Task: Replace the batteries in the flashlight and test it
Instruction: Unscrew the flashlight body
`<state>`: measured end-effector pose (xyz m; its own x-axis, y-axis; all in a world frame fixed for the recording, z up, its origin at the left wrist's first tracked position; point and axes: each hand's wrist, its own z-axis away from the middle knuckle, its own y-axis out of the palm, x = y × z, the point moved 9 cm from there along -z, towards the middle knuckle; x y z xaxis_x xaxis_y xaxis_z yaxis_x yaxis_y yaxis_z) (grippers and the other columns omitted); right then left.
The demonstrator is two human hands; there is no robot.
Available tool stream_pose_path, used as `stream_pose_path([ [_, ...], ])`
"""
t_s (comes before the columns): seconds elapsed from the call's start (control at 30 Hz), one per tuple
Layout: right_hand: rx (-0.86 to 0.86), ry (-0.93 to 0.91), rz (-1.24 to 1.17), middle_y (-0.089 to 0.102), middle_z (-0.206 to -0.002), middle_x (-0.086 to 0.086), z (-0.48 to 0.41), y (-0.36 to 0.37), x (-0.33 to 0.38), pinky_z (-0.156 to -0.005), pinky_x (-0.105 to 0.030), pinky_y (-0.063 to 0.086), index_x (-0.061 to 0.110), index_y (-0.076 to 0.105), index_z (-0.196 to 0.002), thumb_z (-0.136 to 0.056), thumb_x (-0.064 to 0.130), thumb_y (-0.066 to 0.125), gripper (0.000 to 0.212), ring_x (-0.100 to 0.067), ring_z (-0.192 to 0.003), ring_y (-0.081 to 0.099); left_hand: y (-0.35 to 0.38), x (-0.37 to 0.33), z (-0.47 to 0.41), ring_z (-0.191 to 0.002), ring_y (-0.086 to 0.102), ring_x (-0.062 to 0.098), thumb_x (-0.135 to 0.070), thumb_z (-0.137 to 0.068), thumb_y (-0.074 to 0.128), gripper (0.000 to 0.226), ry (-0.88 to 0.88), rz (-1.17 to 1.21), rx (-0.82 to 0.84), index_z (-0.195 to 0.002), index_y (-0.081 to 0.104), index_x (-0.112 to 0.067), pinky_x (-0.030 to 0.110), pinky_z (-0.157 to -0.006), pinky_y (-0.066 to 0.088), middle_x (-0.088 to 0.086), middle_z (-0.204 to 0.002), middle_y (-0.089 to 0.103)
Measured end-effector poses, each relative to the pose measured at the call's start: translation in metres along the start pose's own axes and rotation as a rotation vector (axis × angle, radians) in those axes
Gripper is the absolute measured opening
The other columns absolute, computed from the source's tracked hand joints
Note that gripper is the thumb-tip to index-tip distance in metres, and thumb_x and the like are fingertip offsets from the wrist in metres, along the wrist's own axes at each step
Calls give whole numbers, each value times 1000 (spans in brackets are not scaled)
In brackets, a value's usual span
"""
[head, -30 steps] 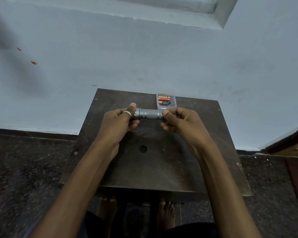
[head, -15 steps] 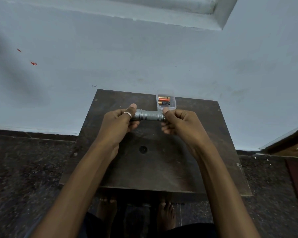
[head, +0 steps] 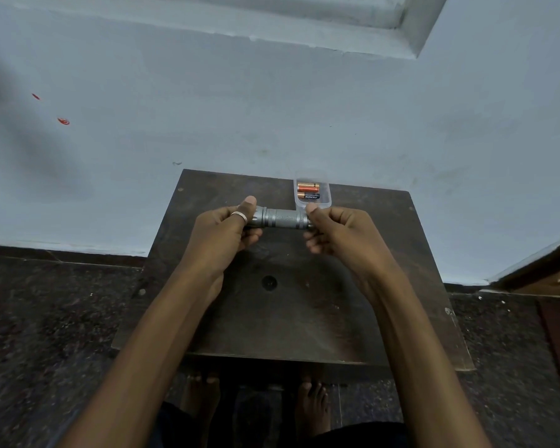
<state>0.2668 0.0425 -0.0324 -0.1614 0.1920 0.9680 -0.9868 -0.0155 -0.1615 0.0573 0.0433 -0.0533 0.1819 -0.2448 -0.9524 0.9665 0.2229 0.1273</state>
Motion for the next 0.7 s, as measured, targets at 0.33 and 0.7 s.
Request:
stream_pose_path([
  [0.33,49,-75,-143,78,-96,-6,1,0,11,-81,-22,57,11,75,-106,-87,1,74,22,-11,-88,72,-4,1,-2,-71,70,8,-38,-92,67,28,-3,17,-8,-91,75,-11,20,-66,56,0,-78,75],
  [0.7,45,-43,-29,68,-71,-1,2,3,6,-63,-19,56,0,72,-104,-98,20,65,22,-7,-65,65,-3,-1,-1,-69,70,7,-37,-92,66,28,5,5,-21,-93,74,-10,18,-65,56,1,-76,74],
])
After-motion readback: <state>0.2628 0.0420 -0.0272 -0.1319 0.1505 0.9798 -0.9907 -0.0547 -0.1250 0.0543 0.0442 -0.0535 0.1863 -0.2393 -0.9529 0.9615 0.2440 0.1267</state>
